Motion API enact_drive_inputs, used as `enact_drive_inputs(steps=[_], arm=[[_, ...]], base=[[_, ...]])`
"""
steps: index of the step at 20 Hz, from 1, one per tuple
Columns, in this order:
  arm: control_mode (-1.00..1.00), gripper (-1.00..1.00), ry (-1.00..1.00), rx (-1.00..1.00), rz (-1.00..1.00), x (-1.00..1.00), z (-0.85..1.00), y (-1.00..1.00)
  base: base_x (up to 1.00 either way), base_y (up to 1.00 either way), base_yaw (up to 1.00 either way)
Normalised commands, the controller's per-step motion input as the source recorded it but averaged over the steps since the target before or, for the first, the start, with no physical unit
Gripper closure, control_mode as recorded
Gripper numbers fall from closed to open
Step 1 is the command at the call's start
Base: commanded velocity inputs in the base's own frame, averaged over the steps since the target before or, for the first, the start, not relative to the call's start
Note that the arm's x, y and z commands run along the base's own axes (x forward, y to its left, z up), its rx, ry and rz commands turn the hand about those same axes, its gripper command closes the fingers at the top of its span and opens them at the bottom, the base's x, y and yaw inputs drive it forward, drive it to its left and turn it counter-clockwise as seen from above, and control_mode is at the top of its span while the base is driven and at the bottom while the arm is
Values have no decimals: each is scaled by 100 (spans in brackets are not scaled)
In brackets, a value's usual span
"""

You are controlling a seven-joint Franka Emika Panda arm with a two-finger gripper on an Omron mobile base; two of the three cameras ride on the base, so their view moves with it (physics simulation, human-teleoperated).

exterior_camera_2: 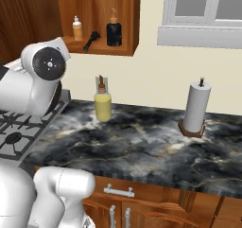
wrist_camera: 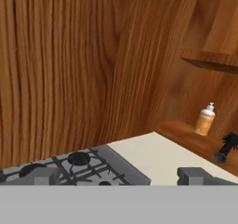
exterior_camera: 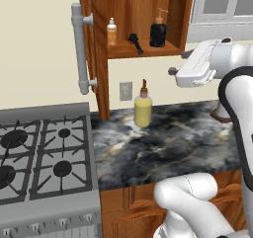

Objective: Pick the soap dispenser and dish brush from the cabinet and place them on the counter.

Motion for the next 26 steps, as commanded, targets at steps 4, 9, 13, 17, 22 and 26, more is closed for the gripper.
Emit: enact_drive_inputs(steps=[4,9,13,17,22,26], arm=[[-100,-100,3,1,-11,3,3,-4],[-100,-100,7,0,-13,16,3,-11],[-100,-100,17,2,-13,16,8,-42],[-100,-100,16,3,-8,15,8,-37],[-100,-100,3,1,-2,13,3,-4],[-100,-100,-3,0,-4,2,0,4]], base=[[0,0,0],[0,0,0],[0,0,0],[0,0,0],[0,0,0],[0,0,0]])
